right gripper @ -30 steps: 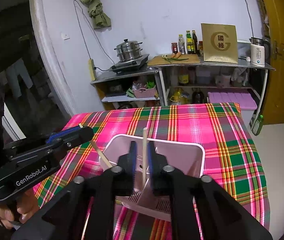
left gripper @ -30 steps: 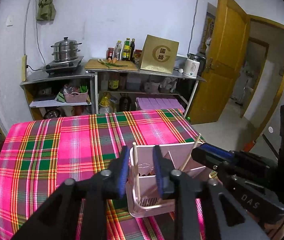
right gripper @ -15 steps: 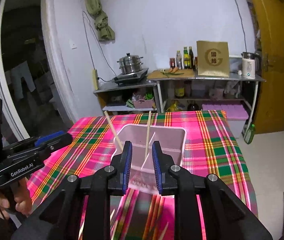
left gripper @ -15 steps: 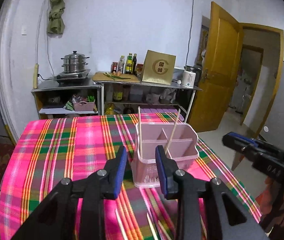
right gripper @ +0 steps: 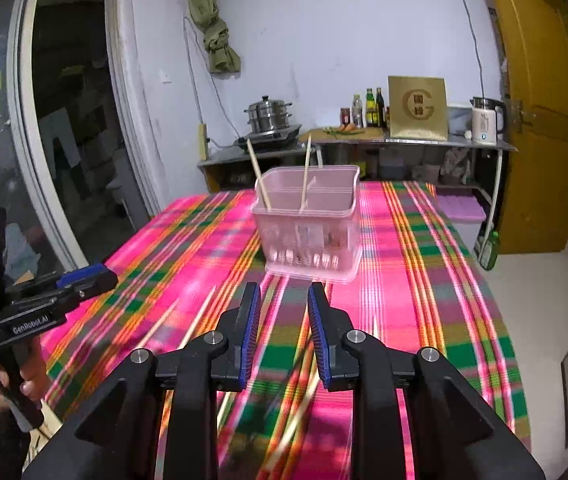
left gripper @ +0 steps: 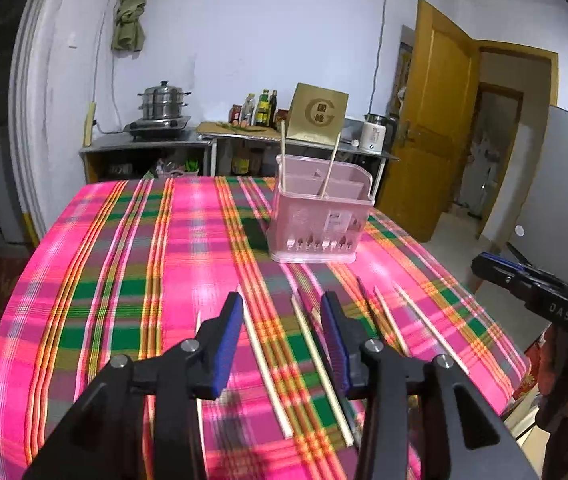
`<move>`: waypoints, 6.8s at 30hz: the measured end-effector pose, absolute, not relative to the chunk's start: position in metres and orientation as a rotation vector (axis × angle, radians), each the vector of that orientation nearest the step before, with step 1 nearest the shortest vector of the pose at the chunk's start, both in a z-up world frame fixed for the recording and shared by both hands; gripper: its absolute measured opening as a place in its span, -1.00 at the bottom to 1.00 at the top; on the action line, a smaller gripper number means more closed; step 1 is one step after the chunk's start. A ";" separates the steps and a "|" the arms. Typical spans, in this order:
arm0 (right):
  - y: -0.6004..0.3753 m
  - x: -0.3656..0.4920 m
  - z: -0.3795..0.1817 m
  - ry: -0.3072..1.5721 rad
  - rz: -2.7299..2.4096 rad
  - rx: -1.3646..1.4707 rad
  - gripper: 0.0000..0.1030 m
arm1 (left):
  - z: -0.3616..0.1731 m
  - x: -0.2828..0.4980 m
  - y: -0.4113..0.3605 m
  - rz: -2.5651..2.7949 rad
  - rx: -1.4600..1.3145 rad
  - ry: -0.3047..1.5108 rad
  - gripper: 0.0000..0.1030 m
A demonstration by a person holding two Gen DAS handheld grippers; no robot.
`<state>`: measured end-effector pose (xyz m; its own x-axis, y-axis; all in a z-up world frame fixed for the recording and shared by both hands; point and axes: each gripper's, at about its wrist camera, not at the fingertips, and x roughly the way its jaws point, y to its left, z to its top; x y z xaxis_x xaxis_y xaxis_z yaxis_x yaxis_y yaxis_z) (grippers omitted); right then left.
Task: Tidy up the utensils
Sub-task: 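Grasp another wooden chopstick with the left gripper while the right gripper grasps one too, then carry both held chopsticks up and over the pink basket, then drop the chopsticks into the basket by opening both grippers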
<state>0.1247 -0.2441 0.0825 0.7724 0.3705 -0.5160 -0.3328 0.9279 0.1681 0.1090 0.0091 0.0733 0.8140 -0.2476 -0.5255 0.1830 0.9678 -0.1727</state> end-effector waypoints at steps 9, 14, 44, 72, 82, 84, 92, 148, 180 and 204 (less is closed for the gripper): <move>-0.255 0.100 0.053 0.630 0.361 0.089 -0.51 | 0.048 0.080 0.015 -0.206 -0.137 0.609 -0.19; -0.258 0.098 0.042 0.655 0.349 0.087 -0.51 | 0.038 0.077 0.015 -0.210 -0.132 0.629 -0.19; -0.243 0.201 -0.007 0.886 0.228 0.045 -0.52 | -0.008 0.213 -0.005 -0.144 -0.055 0.910 -0.19; -0.215 0.257 -0.027 0.984 0.166 -0.063 -0.90 | -0.031 0.271 -0.029 -0.110 0.044 1.009 -0.78; -0.220 0.255 -0.011 0.957 0.210 -0.017 -0.91 | -0.013 0.267 -0.031 -0.141 0.020 0.988 -0.88; -0.221 0.255 -0.003 0.940 0.216 -0.012 -0.91 | -0.005 0.265 -0.031 -0.149 0.016 0.970 -0.88; -0.225 0.248 0.039 0.851 0.237 0.002 -0.91 | 0.049 0.253 -0.027 -0.182 -0.003 0.861 -0.88; -0.226 0.260 0.196 0.461 0.360 0.044 -0.91 | 0.216 0.279 -0.047 -0.309 -0.025 0.552 -0.88; -0.196 0.358 0.164 0.485 0.395 0.123 -0.91 | 0.170 0.357 -0.042 -0.305 -0.044 0.589 -0.88; -0.194 0.350 0.127 0.584 0.378 0.083 -0.65 | 0.135 0.352 -0.038 -0.283 -0.047 0.682 -0.64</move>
<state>0.3503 -0.1942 0.1274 0.7678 0.3712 -0.5221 -0.3250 0.9281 0.1819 0.3520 -0.0377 0.1348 0.7394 -0.2728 -0.6155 0.2424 0.9608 -0.1346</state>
